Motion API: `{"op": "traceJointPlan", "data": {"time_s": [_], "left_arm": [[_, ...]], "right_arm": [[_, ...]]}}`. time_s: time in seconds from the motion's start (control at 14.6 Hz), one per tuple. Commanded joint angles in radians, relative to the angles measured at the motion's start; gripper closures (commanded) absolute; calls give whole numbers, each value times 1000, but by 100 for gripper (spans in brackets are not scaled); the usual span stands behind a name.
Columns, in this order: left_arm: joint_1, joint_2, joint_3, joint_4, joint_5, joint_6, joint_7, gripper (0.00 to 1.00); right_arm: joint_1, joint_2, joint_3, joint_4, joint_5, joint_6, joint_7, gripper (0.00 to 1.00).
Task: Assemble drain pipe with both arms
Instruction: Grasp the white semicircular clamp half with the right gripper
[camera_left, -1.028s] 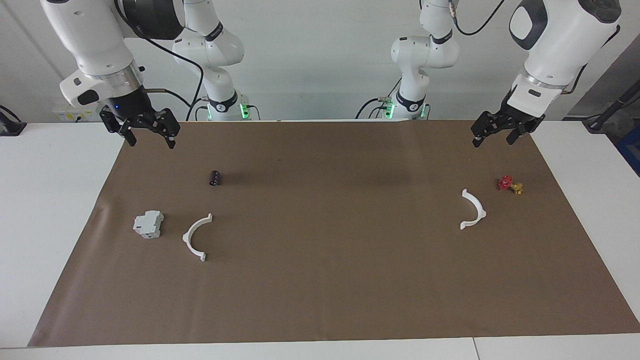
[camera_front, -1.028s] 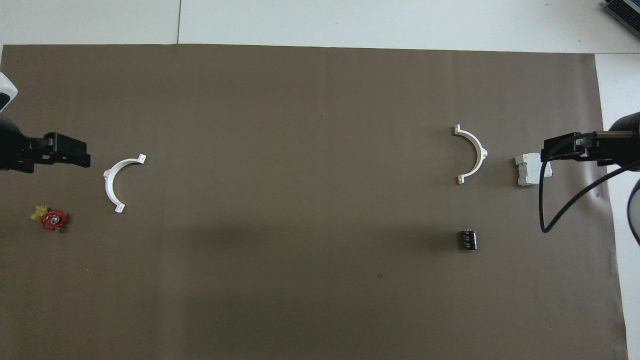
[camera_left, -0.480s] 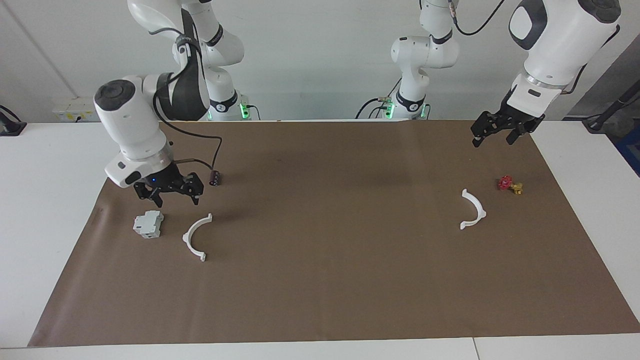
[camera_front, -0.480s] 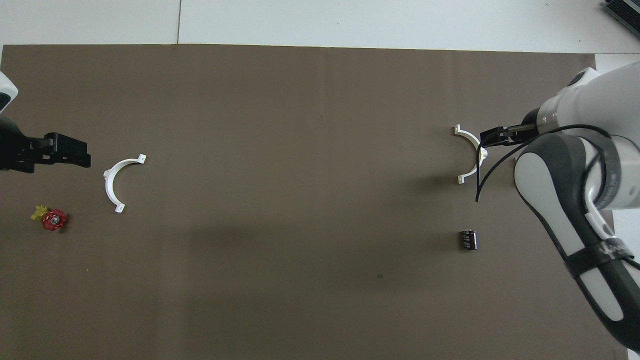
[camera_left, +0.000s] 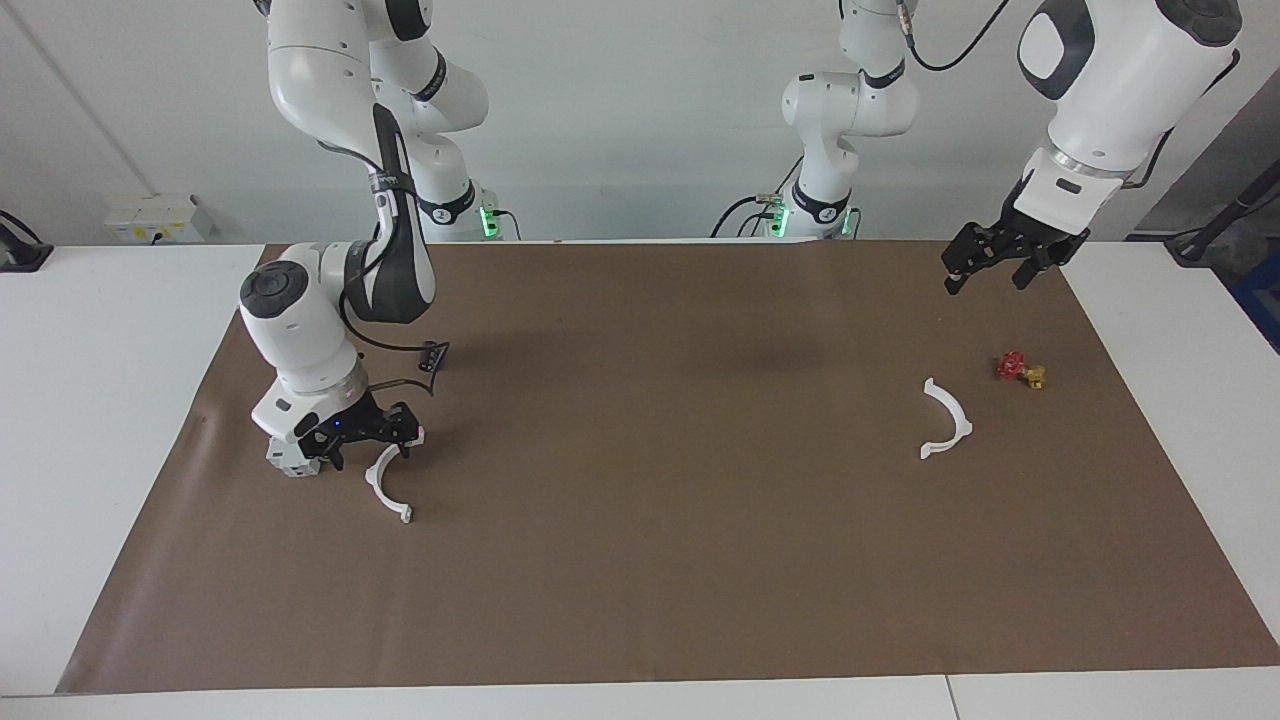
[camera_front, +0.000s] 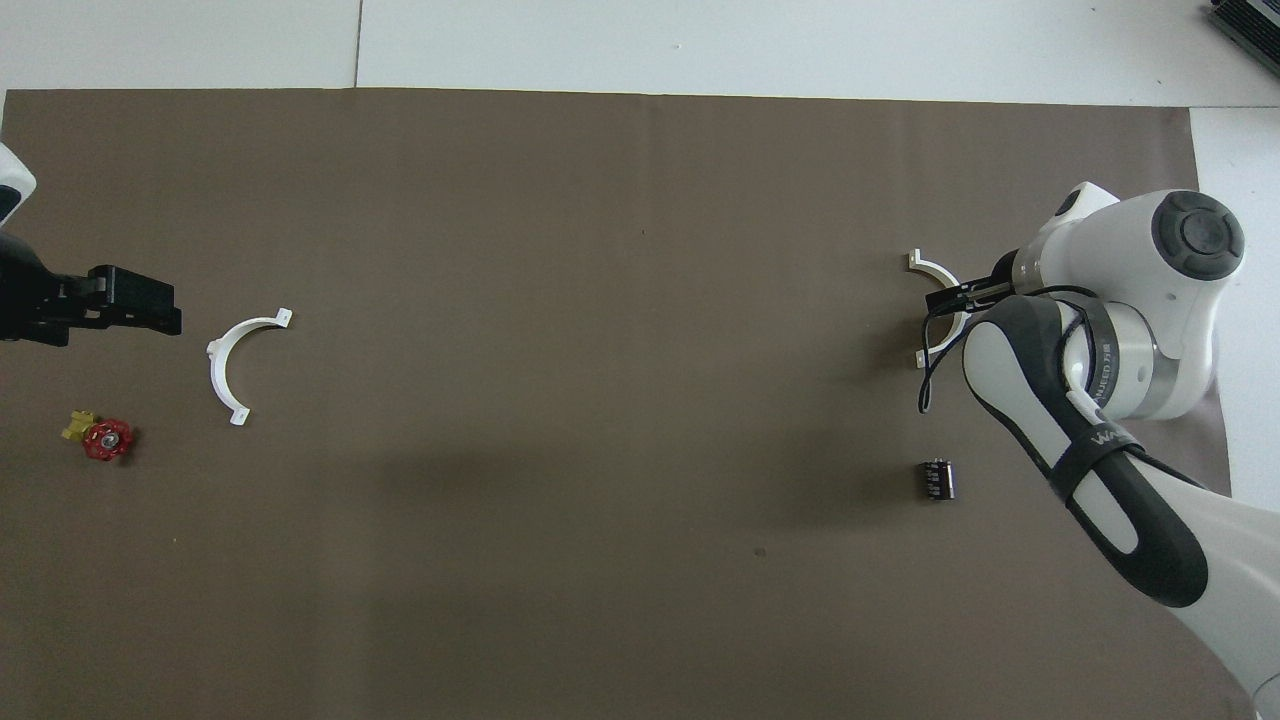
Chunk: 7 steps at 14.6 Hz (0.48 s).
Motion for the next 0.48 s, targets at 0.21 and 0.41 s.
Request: {"op": "traceJointPlan", "data": {"time_s": [0.21,0.41], "left_arm": [[7,-6,-5,0,-10,5,-9,0],[5,-6,-5,0,-10,5,-9,0]], "right_arm": [[-16,45,8,-7,65,71,-89,8],[-20,45,6,-8,65,63,-118,30]]}}
